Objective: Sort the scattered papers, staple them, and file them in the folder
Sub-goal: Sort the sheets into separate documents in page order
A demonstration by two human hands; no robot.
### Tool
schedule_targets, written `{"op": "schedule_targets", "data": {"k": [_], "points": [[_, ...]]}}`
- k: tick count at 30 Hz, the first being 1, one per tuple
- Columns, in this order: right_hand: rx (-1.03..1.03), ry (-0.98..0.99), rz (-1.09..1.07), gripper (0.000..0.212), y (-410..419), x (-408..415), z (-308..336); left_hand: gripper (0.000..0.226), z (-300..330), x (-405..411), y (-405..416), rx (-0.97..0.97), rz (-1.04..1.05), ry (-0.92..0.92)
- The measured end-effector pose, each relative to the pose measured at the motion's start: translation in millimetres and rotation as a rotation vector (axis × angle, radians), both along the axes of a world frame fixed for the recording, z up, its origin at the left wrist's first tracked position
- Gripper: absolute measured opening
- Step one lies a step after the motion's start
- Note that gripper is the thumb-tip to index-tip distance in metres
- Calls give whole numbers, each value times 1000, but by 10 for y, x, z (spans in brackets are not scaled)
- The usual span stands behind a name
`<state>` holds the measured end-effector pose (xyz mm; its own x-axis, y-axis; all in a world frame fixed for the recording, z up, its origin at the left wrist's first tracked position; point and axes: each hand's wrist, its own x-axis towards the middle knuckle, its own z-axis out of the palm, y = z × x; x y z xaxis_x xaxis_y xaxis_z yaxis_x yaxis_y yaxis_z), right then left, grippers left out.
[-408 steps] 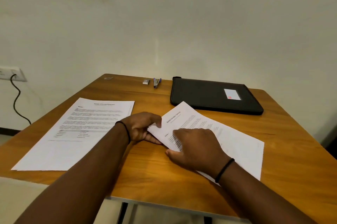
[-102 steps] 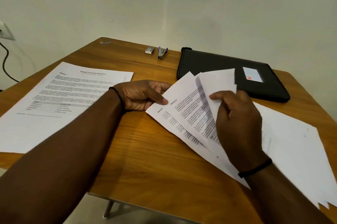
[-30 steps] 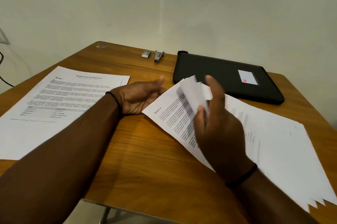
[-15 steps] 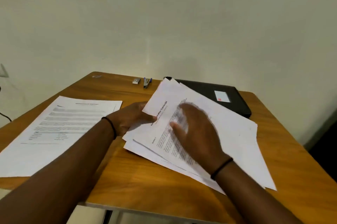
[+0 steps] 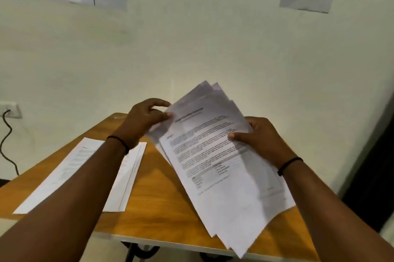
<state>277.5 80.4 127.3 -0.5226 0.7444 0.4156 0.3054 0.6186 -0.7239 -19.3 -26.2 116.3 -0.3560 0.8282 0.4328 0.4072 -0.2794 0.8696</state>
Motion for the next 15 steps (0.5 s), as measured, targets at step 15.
{"op": "schedule_targets", "data": {"k": [15], "points": [[-167, 761, 11, 45, -313, 67, -16, 53, 137, 698, 70, 163, -269, -332]]}}
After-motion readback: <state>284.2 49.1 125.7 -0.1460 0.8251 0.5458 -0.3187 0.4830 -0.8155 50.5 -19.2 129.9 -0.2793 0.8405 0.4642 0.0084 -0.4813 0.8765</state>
